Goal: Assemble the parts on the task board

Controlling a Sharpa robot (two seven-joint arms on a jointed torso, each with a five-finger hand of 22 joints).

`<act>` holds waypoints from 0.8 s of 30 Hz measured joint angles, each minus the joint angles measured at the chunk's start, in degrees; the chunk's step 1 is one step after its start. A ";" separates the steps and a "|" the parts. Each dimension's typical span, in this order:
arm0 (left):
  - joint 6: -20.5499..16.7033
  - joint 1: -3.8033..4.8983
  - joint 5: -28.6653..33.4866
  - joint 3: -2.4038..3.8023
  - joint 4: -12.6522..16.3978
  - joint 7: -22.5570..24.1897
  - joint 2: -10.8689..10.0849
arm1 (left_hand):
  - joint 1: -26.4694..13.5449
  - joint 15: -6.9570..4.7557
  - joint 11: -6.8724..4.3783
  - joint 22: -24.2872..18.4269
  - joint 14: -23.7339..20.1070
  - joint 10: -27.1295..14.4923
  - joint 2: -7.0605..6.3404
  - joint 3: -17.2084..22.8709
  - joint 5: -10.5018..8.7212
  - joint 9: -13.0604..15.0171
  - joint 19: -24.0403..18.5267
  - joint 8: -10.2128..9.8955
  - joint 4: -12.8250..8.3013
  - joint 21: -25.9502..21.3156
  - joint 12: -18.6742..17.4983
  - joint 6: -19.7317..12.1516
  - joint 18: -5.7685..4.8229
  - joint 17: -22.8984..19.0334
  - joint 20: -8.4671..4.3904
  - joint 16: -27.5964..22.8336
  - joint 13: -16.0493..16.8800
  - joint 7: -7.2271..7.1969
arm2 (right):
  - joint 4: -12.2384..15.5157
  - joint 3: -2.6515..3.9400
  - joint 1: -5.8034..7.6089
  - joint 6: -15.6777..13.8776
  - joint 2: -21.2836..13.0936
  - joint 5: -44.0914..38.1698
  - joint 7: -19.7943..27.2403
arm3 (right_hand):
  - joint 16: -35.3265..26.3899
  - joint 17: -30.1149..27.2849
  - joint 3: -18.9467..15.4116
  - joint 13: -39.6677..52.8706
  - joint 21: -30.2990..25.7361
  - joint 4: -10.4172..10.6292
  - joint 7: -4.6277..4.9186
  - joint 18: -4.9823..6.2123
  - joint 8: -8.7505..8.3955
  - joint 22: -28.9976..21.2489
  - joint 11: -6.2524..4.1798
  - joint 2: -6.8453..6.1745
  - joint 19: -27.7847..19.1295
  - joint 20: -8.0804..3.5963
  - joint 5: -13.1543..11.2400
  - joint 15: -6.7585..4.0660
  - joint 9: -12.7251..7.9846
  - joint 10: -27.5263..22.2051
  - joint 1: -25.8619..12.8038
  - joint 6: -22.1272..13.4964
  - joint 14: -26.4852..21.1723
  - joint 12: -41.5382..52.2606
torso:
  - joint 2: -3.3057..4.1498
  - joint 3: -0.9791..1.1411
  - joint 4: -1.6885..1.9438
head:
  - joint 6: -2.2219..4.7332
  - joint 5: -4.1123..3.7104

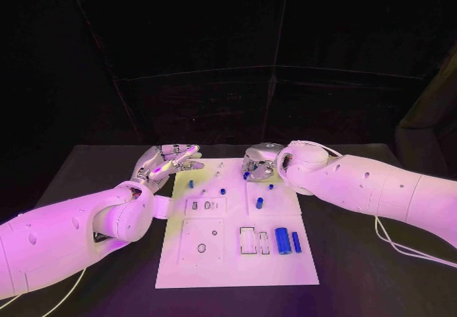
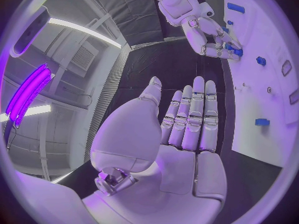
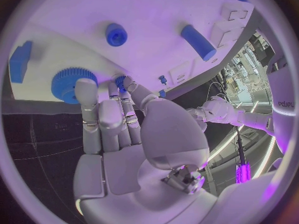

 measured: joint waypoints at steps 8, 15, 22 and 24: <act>0.21 0.01 -0.01 0.00 -0.18 -0.10 -0.10 | 0.00 0.00 0.20 -0.08 0.00 -0.21 0.00 0.00 0.00 0.00 0.00 0.00 0.00 -0.21 -0.23 0.00 0.00 0.08 0.00 0.00 0.00 0.00 | 1.57 -0.03 -0.03 -5.13 -0.72 1.66 0.48 | 0.45 0.49 1.26 0.14 0.57 0.39 -0.01 -0.94 0.06 0.66 -0.01 -0.98 0.00 0.00 0.52 0.00 0.03 0.00 -0.98 0.01 0.00 0.00 | 0.02 -0.03 0.00 | 0.44 0.18; 0.40 0.01 -0.01 0.00 -0.29 -0.18 -0.02 | 0.00 0.00 0.20 -0.07 0.00 -0.21 0.00 0.00 0.00 0.01 0.00 0.00 0.00 -0.21 -0.23 0.00 -0.01 0.08 0.00 0.00 0.01 0.00 | -0.32 0.03 0.46 -9.36 2.03 2.83 0.08 | 1.34 1.16 2.08 0.09 1.10 0.85 0.00 -0.93 0.06 1.25 -0.01 -1.89 0.00 0.00 0.56 0.00 0.03 0.00 -1.89 0.00 0.00 0.01 | 0.19 -0.05 0.24 | 0.85 0.26; 0.50 0.01 0.10 0.00 0.05 -0.28 0.01 | 0.00 0.00 0.20 -0.07 0.00 -0.21 0.00 0.00 0.00 0.01 0.00 0.00 0.00 -0.21 -0.23 0.00 -0.01 0.08 0.00 0.00 0.01 0.00 | -3.45 0.01 0.55 -11.73 5.45 3.39 -0.73 | 1.99 1.93 3.09 0.12 1.82 1.57 0.00 -0.93 0.06 1.82 0.12 -2.70 0.00 0.00 1.45 0.01 0.04 -0.13 -2.70 0.00 0.00 0.03 | 0.37 -0.02 0.37 | 0.93 0.39; 0.54 0.02 0.14 0.00 0.14 -0.30 0.01 | 0.00 0.00 0.20 -0.07 0.00 -0.20 0.00 0.00 0.00 0.01 0.00 0.00 0.00 -0.21 -0.23 0.00 -0.01 0.07 0.00 0.00 0.01 0.00 | -4.40 0.02 0.56 -12.18 6.43 3.47 -0.94 | 1.99 2.00 3.10 0.12 1.82 1.57 0.00 -0.93 0.06 1.86 0.12 -2.70 -0.01 0.00 1.47 0.01 0.04 -0.13 -2.70 0.00 0.00 0.03 | 0.49 -0.02 0.45 | 1.02 0.39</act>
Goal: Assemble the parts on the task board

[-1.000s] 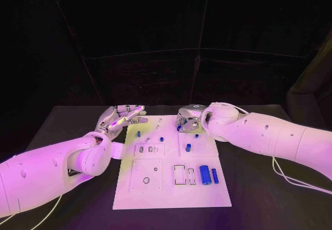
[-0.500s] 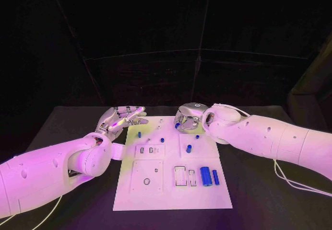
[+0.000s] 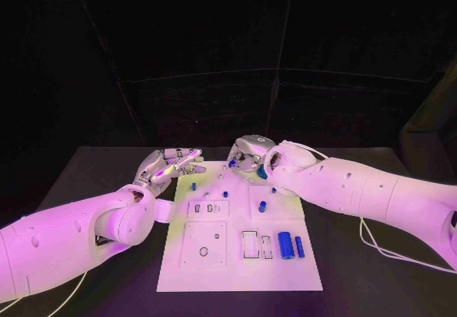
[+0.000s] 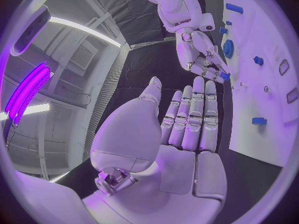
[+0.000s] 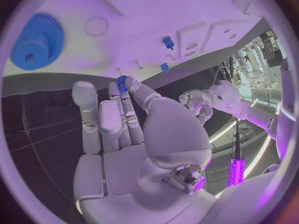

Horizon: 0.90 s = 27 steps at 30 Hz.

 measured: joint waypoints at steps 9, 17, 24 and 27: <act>0.10 0.03 0.10 0.00 -0.02 -0.11 0.03 | 0.00 0.00 0.00 0.00 0.00 0.00 0.00 0.00 0.00 0.00 0.00 0.00 0.00 0.00 0.00 0.00 0.00 0.00 0.00 0.00 -0.04 0.00 | -3.24 0.00 0.00 -0.38 2.92 0.07 -0.82 | 0.24 0.14 0.46 -0.01 0.00 0.17 0.01 0.00 -0.02 0.09 0.00 0.00 0.00 0.00 0.25 0.00 -0.04 0.00 0.00 -0.01 0.00 0.00 | 0.54 -0.08 0.57 | 0.24 -0.49; 0.17 0.03 0.15 0.00 -0.22 -0.23 0.26 | 0.00 0.00 0.00 -0.07 0.00 0.00 0.00 0.00 0.00 0.01 0.00 0.00 0.00 0.00 0.00 0.00 0.00 0.06 0.00 0.00 -0.04 0.00 | -4.38 0.00 0.00 0.61 3.80 -0.60 -1.83 | 0.24 0.04 0.91 0.00 0.06 0.37 0.01 0.01 -0.03 0.09 0.20 -0.47 -0.21 0.21 0.25 0.00 -0.08 -0.20 -0.02 -0.02 0.00 0.00 | 0.78 -0.15 0.77 | 0.41 -0.78; 0.19 0.06 0.17 0.00 -0.36 -0.40 0.32 | 0.00 0.00 0.00 -0.06 0.00 0.00 0.00 0.00 0.00 0.01 0.00 0.00 0.00 0.00 0.00 0.00 0.00 0.06 0.00 0.00 -0.04 0.00 | -5.14 0.02 0.08 1.65 4.68 -1.79 -2.56 | 0.24 0.12 1.00 -0.01 0.22 0.42 0.14 0.01 -0.03 0.08 0.20 -0.47 -0.21 0.21 0.25 0.00 -0.08 -0.20 -0.02 -0.29 0.00 -0.01 | 0.85 -0.18 0.88 | 0.48 -1.00; 0.20 0.07 0.18 0.00 -0.39 -0.46 0.37 | 0.00 0.00 0.00 -0.06 0.00 0.00 0.00 0.00 0.00 0.01 0.00 0.00 0.00 0.00 0.00 0.00 0.00 0.06 0.00 0.00 -0.04 0.00 | -5.56 0.01 0.07 2.02 5.06 -2.31 -2.86 | 0.46 0.19 1.33 -0.03 0.22 0.60 0.14 0.01 -0.04 0.17 0.40 -0.74 -0.21 0.21 0.25 0.00 -0.12 -0.41 -0.29 -0.30 0.00 -0.01 | 0.86 -0.18 0.88 | 0.42 -1.01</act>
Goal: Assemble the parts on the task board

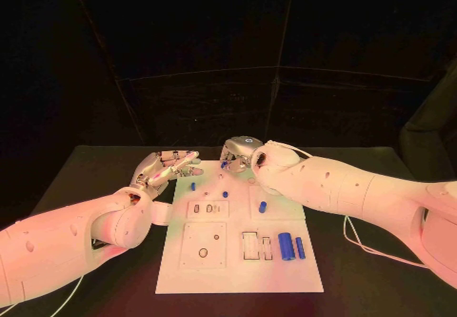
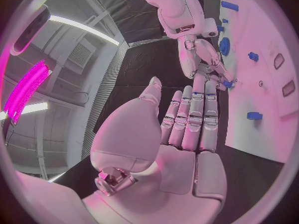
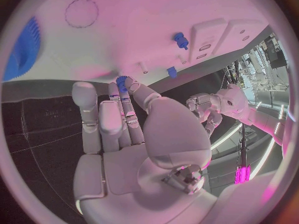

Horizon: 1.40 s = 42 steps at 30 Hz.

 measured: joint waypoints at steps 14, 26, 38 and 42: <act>0.07 0.04 0.03 0.00 -0.26 -0.26 0.04 | 0.00 0.00 0.00 0.00 0.00 0.00 0.00 0.00 0.00 0.00 0.00 0.00 0.00 0.00 0.00 0.00 0.00 -0.01 0.00 0.00 0.01 0.00 | -0.26 -0.03 -0.05 0.50 0.16 -1.23 -0.97 | -4.84 -8.31 -2.73 -0.10 -6.76 2.10 1.63 0.95 -0.27 -11.15 1.84 -5.60 -6.42 1.61 -1.65 1.77 -0.15 -10.71 -0.77 -12.95 -1.59 0.44 | 0.06 0.00 0.07 | 0.10 0.10; 0.23 0.09 0.05 0.00 -0.17 -0.41 -0.73 | -0.23 0.00 0.00 -0.18 0.00 0.00 0.23 -0.32 0.00 0.00 0.56 -0.22 -0.32 -0.23 -0.22 0.00 -0.02 0.26 -0.15 -0.26 0.01 0.00 | 11.07 1.44 -0.04 -3.16 -11.60 0.95 -1.12 | 1.75 1.95 -6.29 1.75 0.44 5.63 0.88 -0.03 1.30 -0.02 0.04 -5.73 0.10 0.78 1.44 0.57 0.59 -0.09 -0.15 -7.79 -0.01 7.91 | 0.03 0.10 -0.43 | 0.49 0.19; 0.51 0.11 0.06 -0.03 -0.47 -0.53 -0.69 | -0.21 0.00 0.00 -0.23 0.00 0.00 0.21 -0.32 0.00 0.01 0.56 -0.22 -0.32 -0.23 -0.22 0.00 -0.02 0.26 -0.15 -0.25 0.02 0.00 | 15.24 2.32 0.04 -0.97 -20.31 9.67 -3.26 | 8.28 11.69 -16.26 18.88 7.43 12.86 -0.70 -1.81 0.68 10.19 -2.57 -8.13 4.32 -1.23 5.36 -1.45 0.29 5.57 -0.12 -8.12 -0.20 26.02 | -0.10 0.30 -1.44 | 0.44 -0.23; 0.61 0.11 0.06 -0.06 -0.69 -0.58 -0.47 | -0.21 0.00 0.00 -0.22 0.00 0.00 0.21 -0.32 0.00 0.01 0.56 -0.22 -0.32 -0.23 -0.22 0.00 -0.02 0.26 -0.15 -0.25 0.02 0.00 | 14.91 2.36 0.04 1.18 -20.40 10.77 -4.33 | 9.48 13.46 -19.40 27.24 8.58 15.69 -0.59 -1.81 0.68 11.85 -2.25 -7.72 4.56 -1.00 5.69 -1.45 0.25 2.62 2.38 -9.01 -0.20 33.13 | -0.09 0.37 -1.46 | 0.44 -0.41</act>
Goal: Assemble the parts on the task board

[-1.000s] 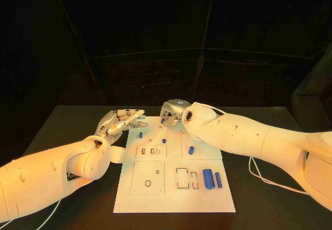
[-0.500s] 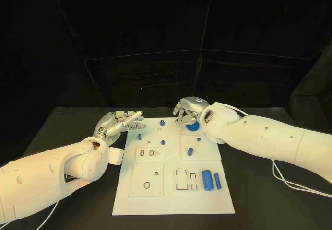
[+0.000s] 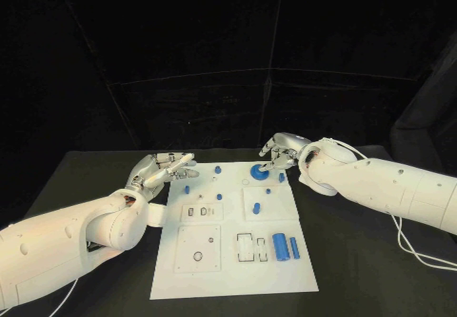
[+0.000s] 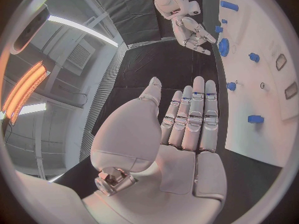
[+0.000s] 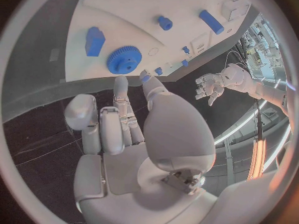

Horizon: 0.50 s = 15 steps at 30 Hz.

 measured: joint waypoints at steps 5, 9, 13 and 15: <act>0.13 0.00 0.00 -0.04 -0.23 -0.05 0.17 | 0.00 0.00 0.00 0.00 0.00 0.00 0.00 0.00 0.00 0.00 0.00 0.00 0.00 0.00 0.00 0.00 0.00 0.05 0.00 0.00 0.00 0.00 | -1.03 0.02 -0.02 2.38 0.67 0.48 -1.09 | 0.53 1.27 -1.73 9.14 0.47 1.73 0.23 0.00 0.00 0.82 0.19 0.12 0.07 0.07 0.00 0.00 0.00 -0.18 1.82 -0.61 0.00 7.75 | 0.04 0.03 0.03 | -0.17 -0.13; 0.21 -0.02 0.01 -0.06 -0.38 -0.09 0.21 | 0.00 0.00 0.00 0.01 0.00 0.00 0.00 0.00 0.00 0.00 0.00 0.00 0.00 0.00 0.00 0.00 0.00 0.05 0.00 0.00 0.00 0.00 | -1.58 0.02 -0.02 3.81 1.34 0.56 -1.64 | 1.00 2.15 -2.29 14.22 0.58 2.29 0.30 0.00 0.00 1.10 0.63 0.41 0.07 0.07 0.34 0.00 0.00 0.29 2.66 -0.69 0.00 12.15 | 0.04 -0.01 0.13 | -0.30 -0.19; 0.27 -0.03 0.01 -0.08 -0.51 -0.13 0.29 | 0.00 0.00 0.00 0.01 0.00 0.00 0.00 -0.16 0.00 0.00 -0.01 0.00 -0.16 0.00 0.00 0.00 0.00 0.05 0.00 0.00 0.00 0.00 | -1.90 0.03 -0.02 5.14 1.87 0.47 -2.02 | 1.84 3.82 -2.69 19.92 1.37 2.69 0.30 0.01 0.23 2.19 0.41 0.61 0.50 0.23 1.13 0.01 0.00 2.10 3.51 -0.68 0.00 17.31 | 0.04 -0.06 0.15 | -0.54 -0.08; 0.31 -0.04 0.01 -0.09 -0.55 -0.15 0.30 | 0.00 0.00 0.00 0.01 0.00 0.00 0.00 -0.16 0.00 0.00 -0.01 0.00 -0.16 0.00 0.00 0.00 0.00 0.04 0.01 0.00 0.00 0.00 | -2.03 0.03 -0.02 5.69 2.06 0.32 -2.17 | 2.17 4.38 -2.75 21.82 1.38 2.75 0.30 0.01 0.38 2.57 0.30 0.61 0.57 0.17 1.13 0.01 0.01 2.62 3.51 -0.68 0.00 19.04 | 0.04 -0.07 0.16 | -0.60 -0.01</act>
